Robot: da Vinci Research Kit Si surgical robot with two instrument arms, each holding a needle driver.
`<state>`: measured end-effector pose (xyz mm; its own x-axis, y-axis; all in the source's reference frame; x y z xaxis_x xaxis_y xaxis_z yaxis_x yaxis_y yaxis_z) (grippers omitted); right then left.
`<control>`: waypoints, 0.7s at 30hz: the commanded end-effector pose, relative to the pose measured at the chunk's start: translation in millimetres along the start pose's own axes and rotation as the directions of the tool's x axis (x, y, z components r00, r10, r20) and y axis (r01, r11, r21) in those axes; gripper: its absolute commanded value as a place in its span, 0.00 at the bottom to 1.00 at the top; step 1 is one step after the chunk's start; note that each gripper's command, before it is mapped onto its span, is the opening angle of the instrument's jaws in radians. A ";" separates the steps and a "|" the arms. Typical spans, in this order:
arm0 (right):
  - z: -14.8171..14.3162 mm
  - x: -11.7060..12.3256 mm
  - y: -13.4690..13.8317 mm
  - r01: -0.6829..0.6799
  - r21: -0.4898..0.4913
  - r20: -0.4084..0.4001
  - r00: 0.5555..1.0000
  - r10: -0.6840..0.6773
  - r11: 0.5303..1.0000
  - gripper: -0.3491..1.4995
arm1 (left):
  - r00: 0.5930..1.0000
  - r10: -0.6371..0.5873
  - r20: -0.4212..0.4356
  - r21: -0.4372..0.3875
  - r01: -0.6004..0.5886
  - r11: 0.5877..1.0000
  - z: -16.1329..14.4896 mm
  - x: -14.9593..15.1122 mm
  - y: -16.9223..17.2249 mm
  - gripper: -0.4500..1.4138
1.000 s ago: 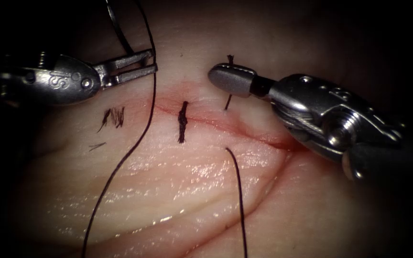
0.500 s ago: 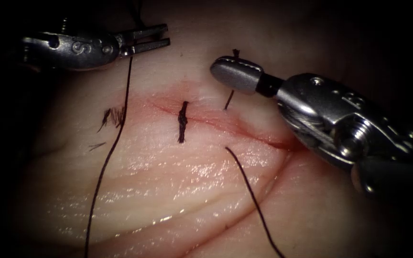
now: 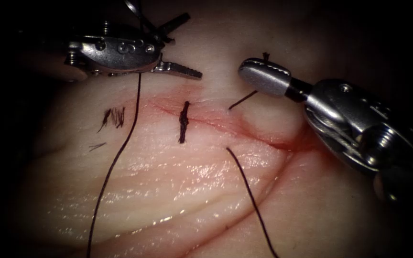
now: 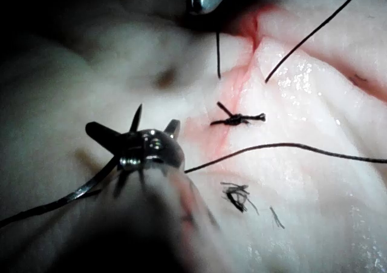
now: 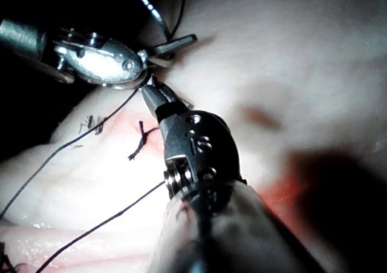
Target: Wound Closure
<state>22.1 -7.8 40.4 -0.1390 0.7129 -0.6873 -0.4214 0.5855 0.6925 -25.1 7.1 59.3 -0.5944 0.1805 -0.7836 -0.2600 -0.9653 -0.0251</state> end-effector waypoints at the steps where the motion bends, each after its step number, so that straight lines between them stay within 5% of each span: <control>1: 0.8 -0.5 0.0 0.008 0.002 -0.005 1.000 -0.008 1.000 0.25 | 1.000 -0.003 -0.002 -0.006 0.003 1.000 0.0 0.3 -0.5 0.96; 12: -0.1 -0.9 0.0 0.066 0.007 -0.003 0.998 -0.066 0.998 0.27 | 0.999 -0.040 0.030 0.073 0.038 0.997 -5.4 1.0 -2.2 0.99; 14: -0.5 -0.6 -0.1 0.117 0.017 0.021 0.993 -0.118 0.993 0.37 | 0.998 -0.068 -0.015 0.110 0.069 0.992 -7.3 2.1 -1.8 0.92; 15: -0.7 -0.3 -0.2 0.196 0.019 0.024 0.980 -0.196 0.980 0.52 | 0.997 -0.066 -0.034 0.136 0.070 0.988 -8.4 3.0 -1.5 0.91; 16: -0.7 -0.3 -0.2 0.196 0.019 0.024 0.980 -0.196 0.980 0.52 | 0.997 -0.066 -0.034 0.136 0.070 0.988 -8.4 3.0 -1.5 0.91; 17: -0.6 0.1 -0.4 0.277 0.018 0.020 0.961 -0.277 0.961 0.75 | 0.997 -0.064 -0.053 0.145 0.071 0.987 -9.6 4.4 -0.9 0.89; 19: -0.4 1.7 -0.4 0.388 0.000 0.017 0.921 -0.388 0.922 0.98 | 0.992 -0.062 -0.108 0.141 0.077 0.987 -11.1 6.8 0.3 0.85; 21: -0.5 3.2 -0.6 0.472 -0.022 -0.006 0.881 -0.472 0.881 0.99 | 0.986 -0.050 -0.161 0.119 0.069 0.990 -12.1 9.1 2.1 0.81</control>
<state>20.7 -6.3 36.9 0.0768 0.3329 -0.9398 -0.4590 0.8486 0.2631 -22.3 2.6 42.5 -0.4326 0.1832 -0.8828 -0.3744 -0.9272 -0.0089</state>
